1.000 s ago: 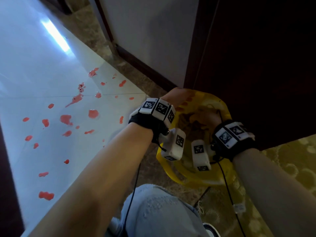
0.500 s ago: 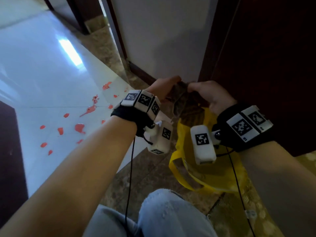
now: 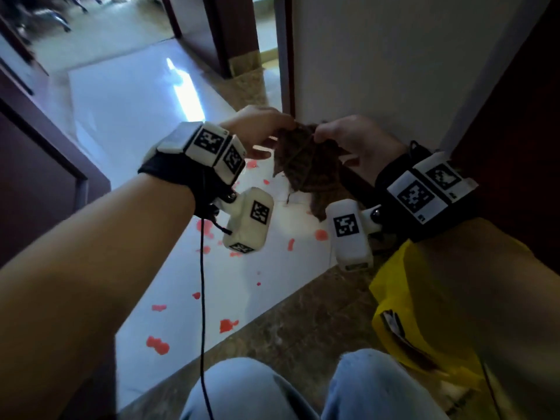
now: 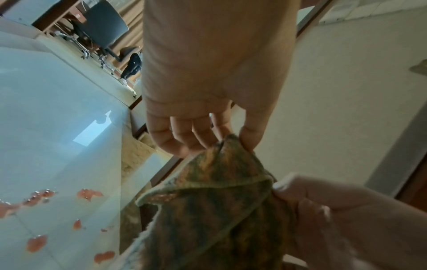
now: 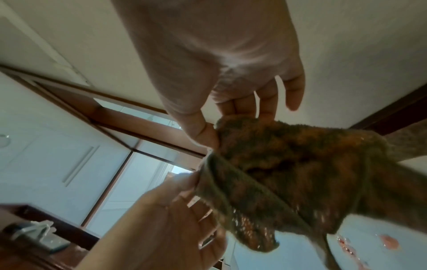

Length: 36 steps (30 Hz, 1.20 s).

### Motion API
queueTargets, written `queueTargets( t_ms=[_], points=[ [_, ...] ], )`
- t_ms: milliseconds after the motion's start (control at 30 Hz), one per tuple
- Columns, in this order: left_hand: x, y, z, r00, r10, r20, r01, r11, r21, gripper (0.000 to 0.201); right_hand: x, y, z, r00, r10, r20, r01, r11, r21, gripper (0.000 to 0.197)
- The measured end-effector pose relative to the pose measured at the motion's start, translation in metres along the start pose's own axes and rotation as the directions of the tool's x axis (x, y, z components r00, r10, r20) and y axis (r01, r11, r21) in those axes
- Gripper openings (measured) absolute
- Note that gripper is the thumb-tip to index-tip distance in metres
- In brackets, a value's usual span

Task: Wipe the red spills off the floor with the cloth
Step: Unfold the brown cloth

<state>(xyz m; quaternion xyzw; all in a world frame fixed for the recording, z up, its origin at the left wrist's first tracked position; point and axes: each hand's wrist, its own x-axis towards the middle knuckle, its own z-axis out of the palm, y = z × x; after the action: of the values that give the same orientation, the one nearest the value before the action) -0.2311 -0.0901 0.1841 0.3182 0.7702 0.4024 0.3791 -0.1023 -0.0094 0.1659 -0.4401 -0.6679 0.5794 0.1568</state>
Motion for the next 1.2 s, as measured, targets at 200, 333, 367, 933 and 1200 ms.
queueTargets(
  t_ms=[200, 333, 367, 933, 1200],
  points=[
    [-0.016, -0.043, -0.06, 0.999, 0.03, -0.034, -0.027, 0.996, 0.084, 0.019, 0.013, -0.015, 0.045, 0.988, -0.135, 0.074, 0.144, 0.981, -0.133, 0.006],
    [-0.034, -0.089, -0.083, 0.999, -0.036, -0.039, 0.039, 0.995, 0.093, 0.017, 0.006, -0.027, 0.086, 0.94, -0.216, 0.266, 0.277, 0.936, -0.219, 0.011],
    [-0.038, -0.102, -0.086, 0.997, -0.056, -0.051, 0.059, 0.997, 0.056, 0.021, 0.007, -0.029, 0.098, 0.917, -0.216, 0.337, 0.301, 0.927, -0.225, 0.013],
    [-0.06, -0.252, -0.122, 0.96, -0.165, -0.224, 0.088, 0.944, -0.317, 0.029, 0.061, 0.025, 0.267, 0.448, -0.214, 0.868, 0.406, 0.914, 0.016, 0.025],
    [-0.047, -0.25, -0.152, 0.893, -0.236, -0.385, 0.134, 0.953, -0.272, 0.029, 0.1, 0.026, 0.282, 0.419, -0.109, 0.901, 0.529, 0.836, -0.144, 0.019]
  ],
)
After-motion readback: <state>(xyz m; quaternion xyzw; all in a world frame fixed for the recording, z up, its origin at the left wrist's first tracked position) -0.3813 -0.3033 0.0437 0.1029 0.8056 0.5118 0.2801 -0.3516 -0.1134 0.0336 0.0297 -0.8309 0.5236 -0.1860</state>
